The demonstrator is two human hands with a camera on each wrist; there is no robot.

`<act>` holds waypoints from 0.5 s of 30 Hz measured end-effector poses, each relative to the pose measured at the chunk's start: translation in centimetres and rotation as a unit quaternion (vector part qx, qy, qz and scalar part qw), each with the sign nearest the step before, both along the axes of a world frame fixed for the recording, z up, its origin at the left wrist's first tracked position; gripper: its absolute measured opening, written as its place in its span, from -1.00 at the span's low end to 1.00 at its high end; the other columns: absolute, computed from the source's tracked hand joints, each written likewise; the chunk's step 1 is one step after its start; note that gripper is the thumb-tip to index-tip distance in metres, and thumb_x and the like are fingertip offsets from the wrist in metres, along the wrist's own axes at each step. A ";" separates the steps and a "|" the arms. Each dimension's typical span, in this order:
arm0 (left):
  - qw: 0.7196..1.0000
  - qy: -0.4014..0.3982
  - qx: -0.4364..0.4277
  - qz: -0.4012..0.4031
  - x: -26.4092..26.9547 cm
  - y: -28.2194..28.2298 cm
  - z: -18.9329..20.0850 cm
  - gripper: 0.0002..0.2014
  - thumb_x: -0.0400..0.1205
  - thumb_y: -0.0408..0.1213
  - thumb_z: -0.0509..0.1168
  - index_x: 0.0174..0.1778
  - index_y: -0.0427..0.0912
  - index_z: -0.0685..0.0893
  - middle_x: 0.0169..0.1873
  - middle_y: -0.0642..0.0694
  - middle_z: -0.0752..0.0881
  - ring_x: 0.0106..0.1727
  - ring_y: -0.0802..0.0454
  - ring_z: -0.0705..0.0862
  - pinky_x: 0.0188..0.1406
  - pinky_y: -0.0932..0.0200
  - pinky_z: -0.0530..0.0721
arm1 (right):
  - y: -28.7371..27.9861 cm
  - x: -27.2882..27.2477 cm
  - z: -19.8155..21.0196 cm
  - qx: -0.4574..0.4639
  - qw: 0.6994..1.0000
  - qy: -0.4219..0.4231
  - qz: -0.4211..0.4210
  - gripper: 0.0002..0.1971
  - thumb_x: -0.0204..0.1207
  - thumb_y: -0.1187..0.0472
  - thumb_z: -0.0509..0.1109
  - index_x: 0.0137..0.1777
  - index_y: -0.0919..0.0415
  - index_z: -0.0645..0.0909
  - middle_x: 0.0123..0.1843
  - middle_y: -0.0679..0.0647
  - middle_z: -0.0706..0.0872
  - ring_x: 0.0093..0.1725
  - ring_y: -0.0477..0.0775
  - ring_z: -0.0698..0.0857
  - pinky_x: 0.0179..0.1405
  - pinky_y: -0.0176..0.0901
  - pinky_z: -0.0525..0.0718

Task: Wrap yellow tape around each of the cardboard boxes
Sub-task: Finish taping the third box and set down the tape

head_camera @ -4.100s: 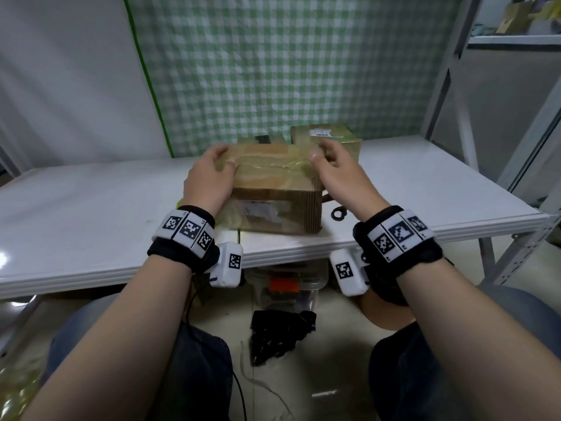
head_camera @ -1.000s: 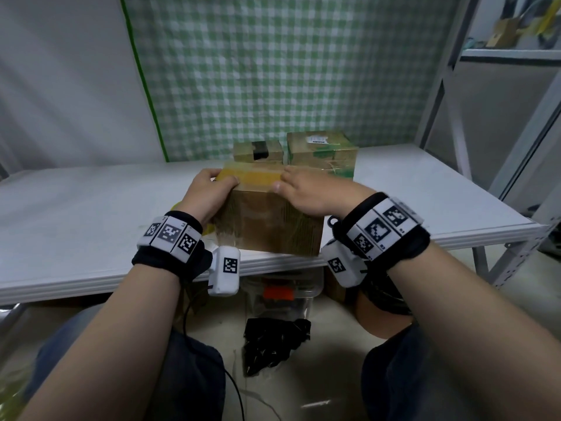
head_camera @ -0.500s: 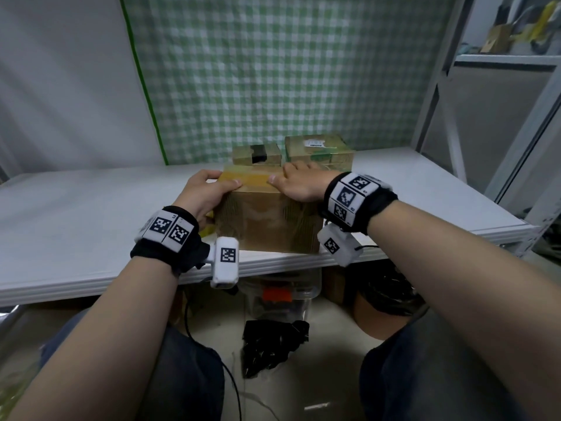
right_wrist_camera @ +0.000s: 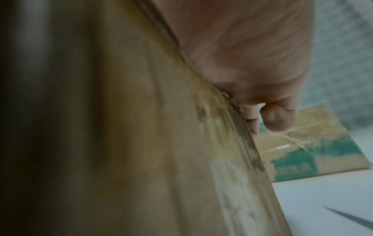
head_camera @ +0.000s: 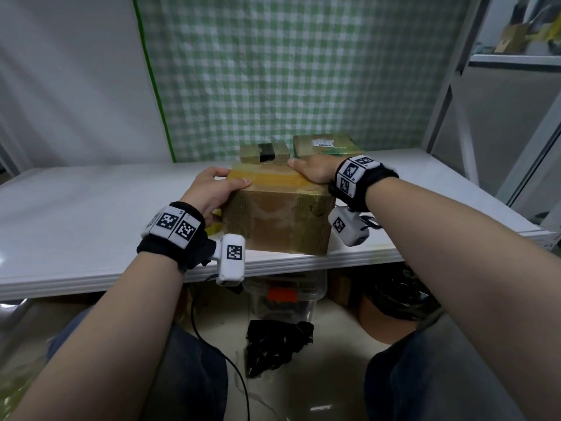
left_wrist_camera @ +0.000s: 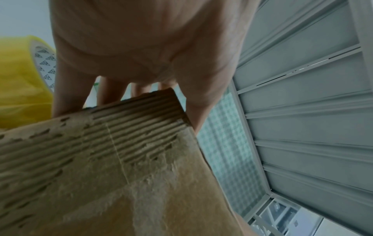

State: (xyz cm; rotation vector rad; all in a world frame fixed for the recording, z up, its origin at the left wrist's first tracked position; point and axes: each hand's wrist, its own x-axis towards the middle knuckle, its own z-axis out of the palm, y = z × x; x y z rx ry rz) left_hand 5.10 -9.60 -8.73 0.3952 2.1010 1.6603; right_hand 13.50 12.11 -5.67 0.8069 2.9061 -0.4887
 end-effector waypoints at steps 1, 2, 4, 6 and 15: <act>1.000 -0.001 0.000 0.000 -0.1 0.0 0.0 -0.48 0.54 -0.09 0.59 0.39 0.01 0.58 0.14 -0.13 0.67 0.08 -0.11 0.66 0.18 -0.28 0.72 | 0.2 0.1 0.0 -0.010 1.000 0.003 -0.007 -0.23 0.77 -0.34 -0.16 0.63 0.22 0.48 0.66 0.28 0.45 0.61 0.32 0.45 0.60 0.11 0.32; 1.000 -0.002 0.000 -0.001 -0.1 0.0 -0.1 -0.48 0.53 -0.09 0.59 0.38 0.01 0.58 0.13 -0.13 0.67 0.08 -0.11 0.66 0.17 -0.27 0.72 | 0.5 0.1 0.1 -0.020 1.000 0.007 -0.010 -0.23 0.77 -0.33 -0.14 0.64 0.23 0.47 0.66 0.29 0.45 0.61 0.32 0.44 0.60 0.10 0.32; 1.000 -0.007 0.002 -0.001 -0.2 0.0 -0.1 -0.48 0.53 -0.09 0.59 0.38 0.02 0.59 0.14 -0.14 0.68 0.08 -0.11 0.66 0.10 -0.21 0.73 | 1.2 0.2 0.0 -0.042 0.999 0.016 -0.007 -0.25 0.80 -0.28 -0.11 0.51 0.35 0.57 0.49 0.38 0.59 0.49 0.38 0.55 0.50 0.08 0.40; 1.000 -0.011 0.003 -0.002 -0.3 0.0 -0.1 -0.48 0.53 -0.09 0.59 0.38 0.02 0.59 0.15 -0.15 0.68 0.09 -0.12 0.66 0.02 -0.16 0.73 | 1.8 0.2 -0.2 -0.067 0.997 0.045 -0.016 -0.36 0.83 -0.18 -0.04 0.01 0.38 0.64 -0.07 0.30 0.67 0.01 0.32 0.67 0.16 0.00 0.51; 1.000 -0.017 0.017 0.007 0.1 0.0 -0.3 -0.49 0.57 -0.11 0.56 0.41 0.02 0.57 0.05 -0.08 0.68 0.01 -0.05 0.67 -0.03 -0.06 0.70 | 3.5 1.5 -1.6 -0.244 0.963 0.104 -0.056 -0.29 0.70 -0.37 0.12 0.24 0.32 0.72 -0.02 0.31 0.74 -0.07 0.25 0.72 0.08 0.14 0.74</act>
